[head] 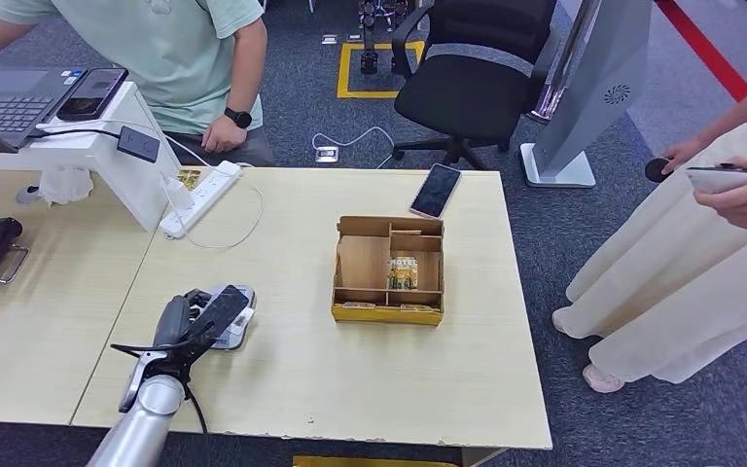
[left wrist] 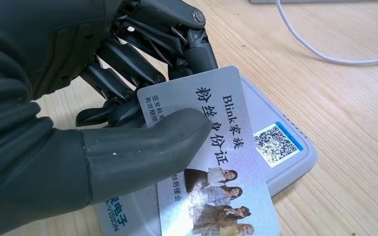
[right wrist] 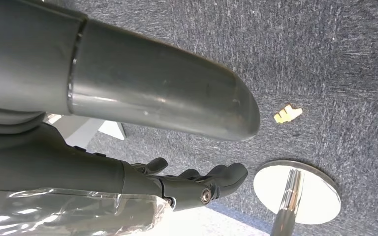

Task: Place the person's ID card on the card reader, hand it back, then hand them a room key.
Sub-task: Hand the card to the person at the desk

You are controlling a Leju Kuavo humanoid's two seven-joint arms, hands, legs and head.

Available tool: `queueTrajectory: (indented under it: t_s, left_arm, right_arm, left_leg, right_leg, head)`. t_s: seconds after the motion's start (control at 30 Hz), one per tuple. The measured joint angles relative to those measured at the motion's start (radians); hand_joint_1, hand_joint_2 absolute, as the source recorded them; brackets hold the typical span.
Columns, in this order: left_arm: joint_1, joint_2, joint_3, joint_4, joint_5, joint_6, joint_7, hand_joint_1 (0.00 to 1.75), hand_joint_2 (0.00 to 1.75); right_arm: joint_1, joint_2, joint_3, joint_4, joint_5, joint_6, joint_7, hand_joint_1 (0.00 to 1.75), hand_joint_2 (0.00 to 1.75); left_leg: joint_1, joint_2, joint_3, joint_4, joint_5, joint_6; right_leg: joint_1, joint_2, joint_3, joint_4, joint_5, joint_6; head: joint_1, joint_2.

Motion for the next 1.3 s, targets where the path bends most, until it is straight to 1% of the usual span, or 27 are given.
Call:
queueTrajectory:
  t_s: [0.17, 0.37, 0.5, 0.6, 0.83, 0.93, 1.07, 1.2, 1.3]
  left_arm:
    - [-0.008, -0.008, -0.011, 0.010, -0.031, 0.030, 0.004, 1.75, 1.75]
    - [-0.015, -0.022, -0.015, 0.011, -0.028, 0.043, -0.008, 1.75, 1.75]
    - [-0.016, -0.031, -0.015, 0.002, -0.006, 0.057, -0.043, 1.75, 1.75]
    - [-0.015, -0.039, -0.015, -0.036, 0.030, 0.073, -0.082, 1.75, 1.75]
    - [-0.015, -0.061, -0.015, -0.172, 0.115, 0.122, -0.171, 1.75, 1.75]
    - [-0.017, -0.069, -0.015, -0.215, 0.118, 0.146, -0.185, 1.75, 1.75]
    - [-0.017, -0.074, -0.015, -0.242, 0.114, 0.154, -0.186, 1.75, 1.75]
    - [-0.027, -0.079, -0.015, -0.246, 0.083, 0.209, -0.192, 1.75, 1.75]
    - [-0.059, -0.086, -0.015, -0.223, 0.051, 0.269, -0.191, 1.75, 1.75]
  right_arm:
    - [0.000, 0.000, 0.000, -0.002, -0.003, 0.000, -0.004, 0.00, 0.00]
    - [0.000, 0.000, 0.000, -0.004, -0.003, 0.000, -0.004, 0.00, 0.00]
    - [0.000, 0.000, 0.000, -0.006, -0.004, 0.000, -0.006, 0.00, 0.00]
    - [0.001, 0.000, 0.000, -0.006, -0.006, 0.000, -0.010, 0.00, 0.00]
    - [0.001, 0.004, -0.001, -0.013, -0.003, 0.000, -0.009, 0.00, 0.00]
    - [0.001, 0.006, -0.001, -0.014, 0.000, 0.000, -0.008, 0.00, 0.00]
    - [0.001, 0.007, -0.001, -0.014, 0.000, 0.000, -0.008, 0.00, 0.00]
    - [0.001, 0.008, -0.001, -0.014, 0.002, 0.000, -0.006, 0.00, 0.00]
    - [0.000, 0.008, -0.001, -0.014, 0.011, 0.000, -0.004, 0.00, 0.00]
  left_leg:
    - [0.000, 0.000, 0.000, 0.000, 0.000, 0.000]
    - [0.000, 0.000, 0.000, 0.000, 0.000, 0.000]
    - [0.000, 0.000, 0.000, 0.000, 0.000, 0.000]
    - [0.000, 0.000, 0.000, 0.000, 0.000, 0.000]
    - [0.000, 0.000, 0.000, 0.000, 0.000, 0.000]
    - [0.000, 0.000, 0.000, 0.000, 0.000, 0.000]
    - [0.000, 0.000, 0.000, 0.000, 0.000, 0.000]
    - [0.000, 0.000, 0.000, 0.000, 0.000, 0.000]
    - [0.000, 0.000, 0.000, 0.000, 0.000, 0.000]
  right_leg:
    - [0.000, 0.000, 0.000, 0.000, 0.000, 0.000]
    - [0.000, 0.000, 0.000, 0.000, 0.000, 0.000]
    - [0.000, 0.000, 0.000, 0.000, 0.000, 0.000]
    - [0.000, 0.000, 0.000, 0.000, 0.000, 0.000]
    - [0.000, 0.000, 0.000, 0.000, 0.000, 0.000]
    - [0.000, 0.000, 0.000, 0.000, 0.000, 0.000]
    - [0.000, 0.000, 0.000, 0.000, 0.000, 0.000]
    - [0.000, 0.000, 0.000, 0.000, 0.000, 0.000]
    - [0.000, 0.000, 0.000, 0.000, 0.000, 0.000]
  head:
    - [0.000, 0.000]
    - [0.000, 0.000]
    - [0.000, 0.000]
    - [0.000, 0.000]
    - [0.000, 0.000]
    - [0.000, 0.000]
    - [0.000, 0.000]
    - [0.000, 0.000]
    - [0.000, 0.000]
